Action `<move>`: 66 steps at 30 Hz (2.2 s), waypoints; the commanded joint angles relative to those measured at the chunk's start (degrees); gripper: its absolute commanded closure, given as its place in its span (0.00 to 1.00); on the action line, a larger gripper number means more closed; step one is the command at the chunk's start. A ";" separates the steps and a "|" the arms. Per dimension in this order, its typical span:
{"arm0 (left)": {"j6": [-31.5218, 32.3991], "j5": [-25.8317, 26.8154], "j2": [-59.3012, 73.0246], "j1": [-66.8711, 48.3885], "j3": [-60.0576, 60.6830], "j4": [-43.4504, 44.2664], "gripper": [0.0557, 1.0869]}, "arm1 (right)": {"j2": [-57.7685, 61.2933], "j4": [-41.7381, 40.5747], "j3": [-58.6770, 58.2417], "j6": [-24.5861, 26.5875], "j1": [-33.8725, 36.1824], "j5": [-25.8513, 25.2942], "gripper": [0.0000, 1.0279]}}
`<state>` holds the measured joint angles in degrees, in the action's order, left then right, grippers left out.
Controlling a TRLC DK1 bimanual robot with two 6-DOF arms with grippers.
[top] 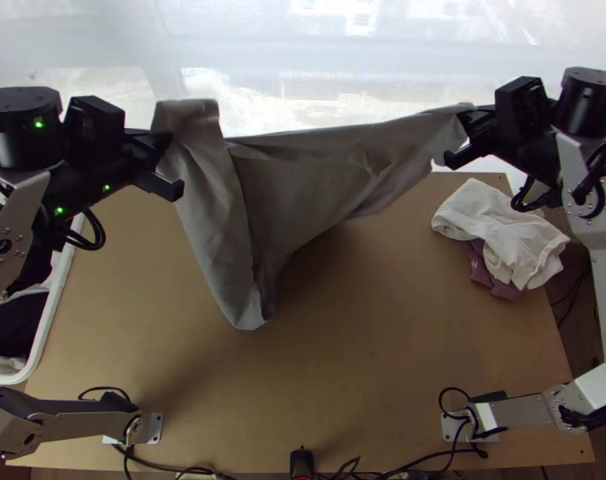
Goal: Fold the t-shirt
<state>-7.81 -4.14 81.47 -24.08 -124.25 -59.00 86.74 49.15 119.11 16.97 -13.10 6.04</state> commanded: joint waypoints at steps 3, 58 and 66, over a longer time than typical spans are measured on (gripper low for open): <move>-5.02 -3.15 -1.40 1.40 -1.88 5.57 0.96 | -2.36 2.45 6.57 -0.62 0.01 -1.82 0.97; 5.35 5.90 3.17 -7.65 44.79 6.71 0.06 | -20.91 10.01 -32.54 3.42 -8.43 -1.82 0.97; 7.02 5.90 8.97 -9.06 36.97 6.44 0.06 | -21.00 10.01 -32.71 3.59 -8.43 -1.82 0.97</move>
<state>-2.26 1.74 85.47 -31.81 -81.45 -52.66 65.87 59.18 86.61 20.43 -21.54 4.32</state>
